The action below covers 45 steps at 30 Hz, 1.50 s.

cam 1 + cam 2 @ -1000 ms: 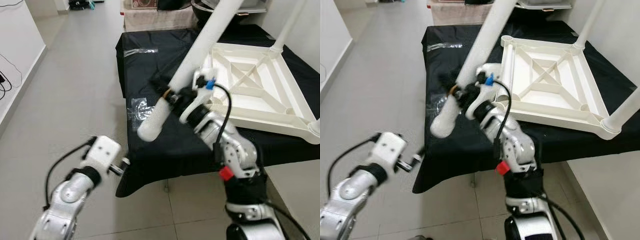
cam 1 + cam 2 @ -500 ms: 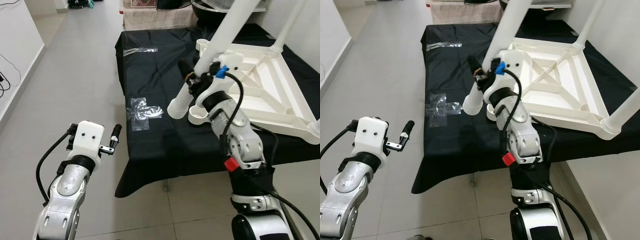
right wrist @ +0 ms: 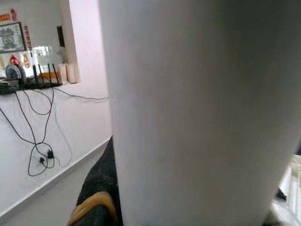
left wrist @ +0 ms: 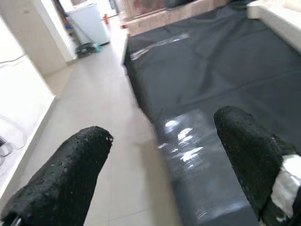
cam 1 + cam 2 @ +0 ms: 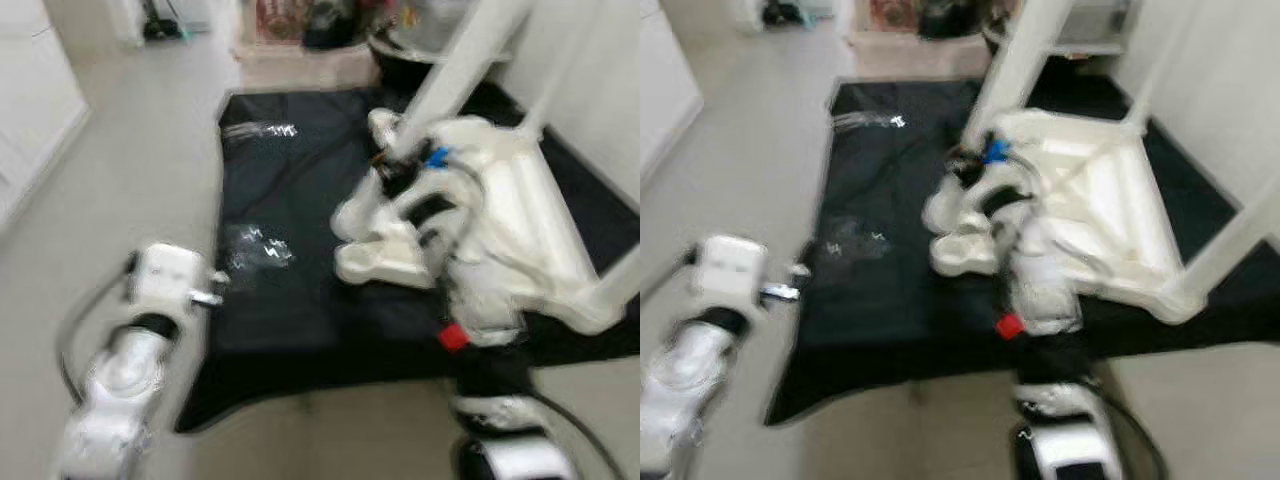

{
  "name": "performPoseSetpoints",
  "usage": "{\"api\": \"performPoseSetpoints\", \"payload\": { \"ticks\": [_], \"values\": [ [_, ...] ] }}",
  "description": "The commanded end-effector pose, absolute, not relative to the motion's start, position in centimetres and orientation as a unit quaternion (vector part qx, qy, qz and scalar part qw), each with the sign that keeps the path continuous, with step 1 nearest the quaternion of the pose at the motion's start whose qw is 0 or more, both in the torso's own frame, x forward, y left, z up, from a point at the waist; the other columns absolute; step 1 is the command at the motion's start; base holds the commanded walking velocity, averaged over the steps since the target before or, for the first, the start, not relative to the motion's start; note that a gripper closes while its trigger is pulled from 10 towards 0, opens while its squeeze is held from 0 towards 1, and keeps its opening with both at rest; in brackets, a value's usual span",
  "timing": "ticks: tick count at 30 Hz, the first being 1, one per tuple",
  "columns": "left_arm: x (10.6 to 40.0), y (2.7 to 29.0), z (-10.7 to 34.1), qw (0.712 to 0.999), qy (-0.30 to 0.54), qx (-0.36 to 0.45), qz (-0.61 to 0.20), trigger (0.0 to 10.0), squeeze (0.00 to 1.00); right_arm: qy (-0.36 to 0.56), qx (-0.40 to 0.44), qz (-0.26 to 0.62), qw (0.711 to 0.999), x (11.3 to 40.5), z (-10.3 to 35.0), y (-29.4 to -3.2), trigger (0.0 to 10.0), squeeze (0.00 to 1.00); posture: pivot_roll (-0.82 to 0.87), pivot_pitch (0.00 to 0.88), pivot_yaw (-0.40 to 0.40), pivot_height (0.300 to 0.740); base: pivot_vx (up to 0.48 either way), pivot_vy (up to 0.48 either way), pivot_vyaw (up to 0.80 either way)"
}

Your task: Building children table

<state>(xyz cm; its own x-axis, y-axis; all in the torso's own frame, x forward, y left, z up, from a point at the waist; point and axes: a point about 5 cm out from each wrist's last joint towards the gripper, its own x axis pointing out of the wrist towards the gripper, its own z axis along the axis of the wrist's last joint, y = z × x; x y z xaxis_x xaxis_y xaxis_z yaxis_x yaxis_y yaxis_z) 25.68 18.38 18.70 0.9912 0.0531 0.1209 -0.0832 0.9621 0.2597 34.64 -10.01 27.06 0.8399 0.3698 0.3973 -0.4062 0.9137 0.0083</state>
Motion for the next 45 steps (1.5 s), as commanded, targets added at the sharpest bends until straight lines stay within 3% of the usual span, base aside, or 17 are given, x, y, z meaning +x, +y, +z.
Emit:
{"api": "performPoseSetpoints", "payload": {
  "ticks": [1, 13, 19, 26, 34, 38, 45],
  "values": [
    [25.7, 18.2, 18.8, 0.991, -0.062, 0.115, 0.04, 10.0, 0.0, -0.214, 0.044, 0.198, 0.956, 34.8, 27.8, -10.8, 10.0, 0.0, 0.12, 0.093, -0.053, 0.74, 0.0, 0.0, 0.0],
    [25.6, 17.5, 18.5, 0.993, -0.058, 0.097, 0.034, 10.0, 0.0, -0.241, 0.041, 0.257, 0.935, 35.4, 29.8, -10.5, 10.0, 0.0, 0.12, 0.09, -0.057, 0.74, 0.0, 0.0, 0.0],
    [25.5, 16.6, 18.4, 0.994, -0.056, 0.089, 0.013, 10.0, 0.0, -0.248, 0.042, 0.266, 0.93, 36.1, 30.8, -10.2, 10.0, 0.0, 0.13, 0.102, -0.06, 0.74, 0.0, 0.0, 0.8],
    [24.6, 14.7, 17.7, 0.996, -0.039, 0.071, -0.027, 10.0, 0.0, -0.235, 0.02, 0.272, 0.933, 37.7, 32.1, -10.1, 10.0, 0.0, 0.13, 0.132, -0.061, 0.74, 0.0, 0.0, 0.79],
    [23.7, 13.4, 17.2, 0.996, -0.024, 0.062, -0.053, 10.0, 0.0, -0.199, 0.016, 0.264, 0.944, 39.7, 31.6, -11.4, 10.0, 0.0, 0.13, 0.165, -0.064, 0.74, 0.0, 0.0, 0.0],
    [23.4, 13.1, 17.2, 0.996, -0.021, 0.061, -0.063, 10.0, 0.0, -0.164, 0.032, 0.308, 0.937, 40.0, 31.0, -11.9, 10.0, 0.0, 0.14, 0.194, -0.06, 0.74, 0.0, 0.0, 0.0],
    [22.2, 12.6, 17.0, 0.995, -0.009, 0.06, -0.083, 10.0, 0.0, -0.152, 0.01, 0.424, 0.893, 39.4, 32.0, -14.2, 10.0, 0.0, 0.14, 0.239, -0.049, 0.74, 0.0, 0.0, 0.0]
  ]
}}
